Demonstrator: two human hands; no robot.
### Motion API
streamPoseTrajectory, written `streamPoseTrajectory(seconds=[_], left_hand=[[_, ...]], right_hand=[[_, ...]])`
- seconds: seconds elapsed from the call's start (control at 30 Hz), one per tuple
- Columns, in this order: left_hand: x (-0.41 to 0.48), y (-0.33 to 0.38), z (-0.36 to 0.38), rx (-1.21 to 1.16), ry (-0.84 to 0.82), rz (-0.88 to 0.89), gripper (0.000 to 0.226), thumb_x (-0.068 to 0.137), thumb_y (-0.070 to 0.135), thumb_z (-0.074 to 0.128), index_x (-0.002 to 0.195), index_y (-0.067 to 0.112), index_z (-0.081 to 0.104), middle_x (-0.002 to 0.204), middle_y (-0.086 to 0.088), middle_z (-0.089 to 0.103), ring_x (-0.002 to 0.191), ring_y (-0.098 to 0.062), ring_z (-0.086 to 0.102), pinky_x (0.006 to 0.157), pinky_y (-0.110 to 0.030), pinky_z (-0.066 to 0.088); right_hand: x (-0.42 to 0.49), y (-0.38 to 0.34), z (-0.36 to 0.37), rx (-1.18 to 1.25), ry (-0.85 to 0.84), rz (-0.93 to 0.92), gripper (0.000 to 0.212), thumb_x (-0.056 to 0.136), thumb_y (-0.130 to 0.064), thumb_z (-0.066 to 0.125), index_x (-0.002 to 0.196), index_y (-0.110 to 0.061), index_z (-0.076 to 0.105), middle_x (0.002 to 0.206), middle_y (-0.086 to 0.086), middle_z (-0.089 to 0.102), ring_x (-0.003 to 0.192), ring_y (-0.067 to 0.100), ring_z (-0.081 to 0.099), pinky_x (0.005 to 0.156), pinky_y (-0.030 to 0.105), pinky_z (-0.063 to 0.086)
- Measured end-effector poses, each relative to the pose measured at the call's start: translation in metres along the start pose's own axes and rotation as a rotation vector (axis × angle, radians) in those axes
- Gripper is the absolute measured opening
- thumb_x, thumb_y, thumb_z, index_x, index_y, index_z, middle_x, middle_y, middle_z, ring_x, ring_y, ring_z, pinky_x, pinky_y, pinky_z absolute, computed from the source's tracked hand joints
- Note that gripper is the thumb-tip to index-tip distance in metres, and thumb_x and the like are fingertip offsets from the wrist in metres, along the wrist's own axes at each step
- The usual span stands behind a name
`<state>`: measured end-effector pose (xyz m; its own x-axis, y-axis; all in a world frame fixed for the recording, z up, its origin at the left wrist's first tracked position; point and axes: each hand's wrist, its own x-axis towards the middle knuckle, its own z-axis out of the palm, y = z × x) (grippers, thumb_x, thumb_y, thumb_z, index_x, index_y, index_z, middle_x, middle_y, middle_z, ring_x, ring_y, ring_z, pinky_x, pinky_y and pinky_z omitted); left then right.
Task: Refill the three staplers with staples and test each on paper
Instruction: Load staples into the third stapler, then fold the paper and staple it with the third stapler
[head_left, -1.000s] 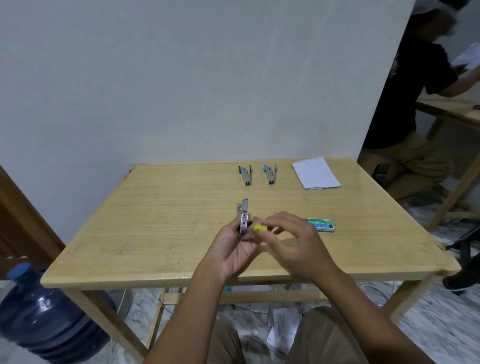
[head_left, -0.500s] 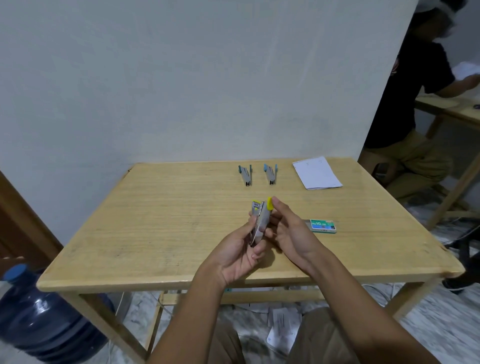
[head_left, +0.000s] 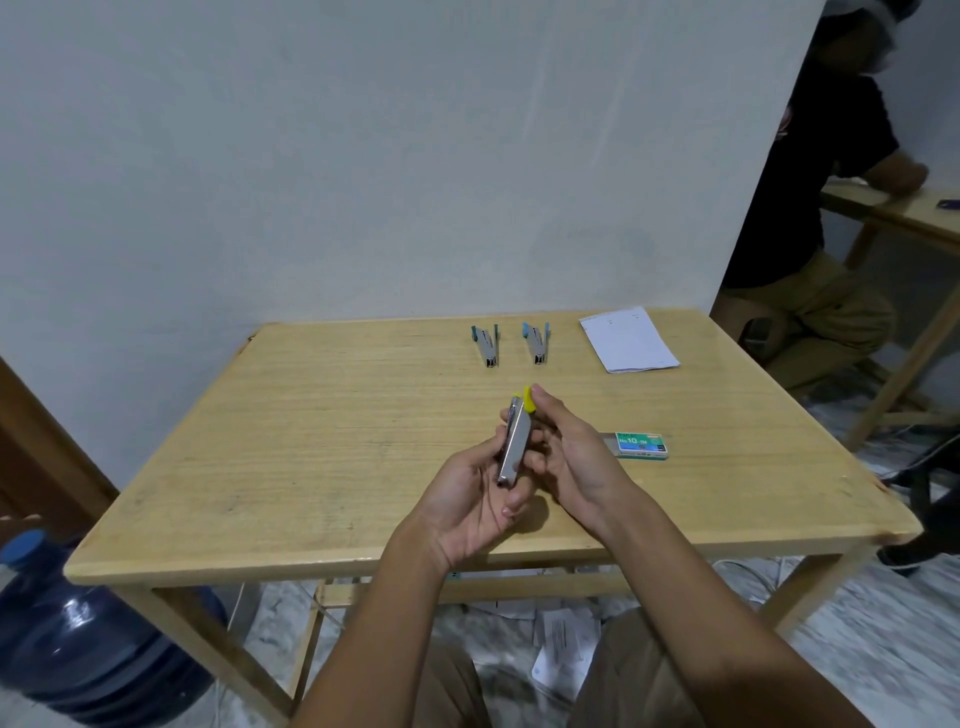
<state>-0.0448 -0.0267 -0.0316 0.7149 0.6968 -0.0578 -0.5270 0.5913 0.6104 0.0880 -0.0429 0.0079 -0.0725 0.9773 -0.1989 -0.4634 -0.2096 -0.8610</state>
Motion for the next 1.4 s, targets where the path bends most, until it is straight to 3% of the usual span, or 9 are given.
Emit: streamPoseTrajectory(seconds=[0.2, 0.4, 0.5, 0.67, 0.9, 1.03, 1.23, 1.3, 1.4], left_hand=[[-0.002, 0.0, 0.004, 0.018, 0.037, 0.007, 0.033, 0.101, 0.03, 0.041, 0.115, 0.004, 0.055, 0.082, -0.013, 0.061, 0.046, -0.015, 0.051, 0.043, -0.022, 0.038], [-0.004, 0.001, 0.011, 0.027, 0.065, 0.002, 0.031, 0.099, 0.028, 0.043, 0.111, 0.003, 0.058, 0.078, -0.013, 0.063, 0.044, -0.014, 0.05, 0.042, -0.021, 0.038], [-0.004, 0.001, 0.009, 0.017, 0.05, -0.011, 0.031, 0.099, 0.027, 0.043, 0.116, 0.004, 0.055, 0.081, -0.015, 0.061, 0.045, -0.015, 0.051, 0.043, -0.022, 0.04], [-0.004, 0.002, 0.012, 0.067, 0.101, -0.063, 0.036, 0.098, 0.035, 0.045, 0.116, 0.005, 0.054, 0.092, -0.019, 0.062, 0.053, -0.021, 0.062, 0.049, -0.026, 0.051], [0.035, 0.014, 0.045, 0.634, 0.472, 0.029, 0.039, 0.099, 0.041, 0.05, 0.111, 0.004, 0.059, 0.096, -0.017, 0.067, 0.061, -0.025, 0.059, 0.051, -0.029, 0.044], [0.095, 0.026, 0.066, 0.926, 0.557, 0.096, 0.035, 0.099, 0.042, 0.049, 0.107, 0.01, 0.061, 0.094, -0.008, 0.066, 0.066, -0.022, 0.06, 0.057, -0.029, 0.045], [0.211, 0.021, 0.057, 1.39, 0.667, 0.075, 0.037, 0.096, 0.042, 0.047, 0.079, 0.009, 0.05, 0.072, -0.004, 0.051, 0.061, -0.019, 0.049, 0.058, -0.028, 0.036], [0.24, 0.018, 0.051, 1.479, 0.749, 0.02, 0.042, 0.095, 0.045, 0.047, 0.095, 0.005, 0.056, 0.094, -0.009, 0.059, 0.077, -0.023, 0.058, 0.062, -0.028, 0.04], [0.274, 0.01, 0.046, 1.577, 0.938, -0.061, 0.058, 0.09, 0.054, 0.05, 0.125, 0.007, 0.051, 0.134, -0.011, 0.044, 0.114, -0.03, 0.054, 0.092, -0.036, 0.043]], right_hand=[[0.001, 0.001, 0.002, -0.016, 0.035, -0.008, 0.042, 0.089, -0.046, 0.065, 0.094, -0.005, 0.074, 0.067, -0.001, 0.052, 0.044, 0.007, 0.041, 0.059, 0.024, 0.05], [-0.001, 0.002, 0.003, 0.013, 0.051, -0.03, 0.035, 0.091, -0.04, 0.065, 0.09, -0.006, 0.073, 0.09, 0.012, 0.057, 0.042, 0.005, 0.047, 0.046, 0.018, 0.046], [0.0, 0.005, 0.001, -0.019, 0.071, -0.042, 0.036, 0.087, -0.046, 0.068, 0.083, -0.011, 0.077, 0.083, 0.009, 0.055, 0.044, 0.008, 0.039, 0.051, 0.02, 0.045], [-0.004, -0.009, -0.004, -0.067, 0.167, -0.174, 0.048, 0.084, -0.051, 0.069, 0.106, -0.008, 0.069, 0.09, 0.005, 0.071, 0.073, 0.016, 0.065, 0.059, 0.031, 0.051], [-0.013, -0.068, -0.052, -0.269, 0.354, -0.253, 0.043, 0.095, -0.055, 0.052, 0.095, -0.013, 0.064, 0.076, -0.003, 0.067, 0.044, 0.01, 0.04, 0.042, 0.022, 0.03], [-0.009, -0.093, -0.088, -0.324, 0.447, -0.15, 0.05, 0.095, -0.057, 0.048, 0.099, -0.01, 0.064, 0.057, -0.01, 0.062, 0.039, 0.008, 0.038, 0.037, 0.02, 0.027], [0.01, -0.112, -0.129, -0.258, 0.486, -0.093, 0.052, 0.092, -0.06, 0.051, 0.096, -0.01, 0.064, 0.064, -0.006, 0.061, 0.04, 0.009, 0.037, 0.038, 0.021, 0.027], [0.015, -0.116, -0.139, -0.259, 0.496, -0.081, 0.054, 0.092, -0.06, 0.051, 0.097, -0.008, 0.065, 0.053, -0.01, 0.057, 0.038, 0.009, 0.037, 0.038, 0.021, 0.026], [0.026, -0.122, -0.155, -0.255, 0.508, -0.079, 0.057, 0.093, -0.06, 0.051, 0.102, -0.005, 0.067, 0.049, -0.012, 0.055, 0.038, 0.008, 0.037, 0.038, 0.022, 0.027]])
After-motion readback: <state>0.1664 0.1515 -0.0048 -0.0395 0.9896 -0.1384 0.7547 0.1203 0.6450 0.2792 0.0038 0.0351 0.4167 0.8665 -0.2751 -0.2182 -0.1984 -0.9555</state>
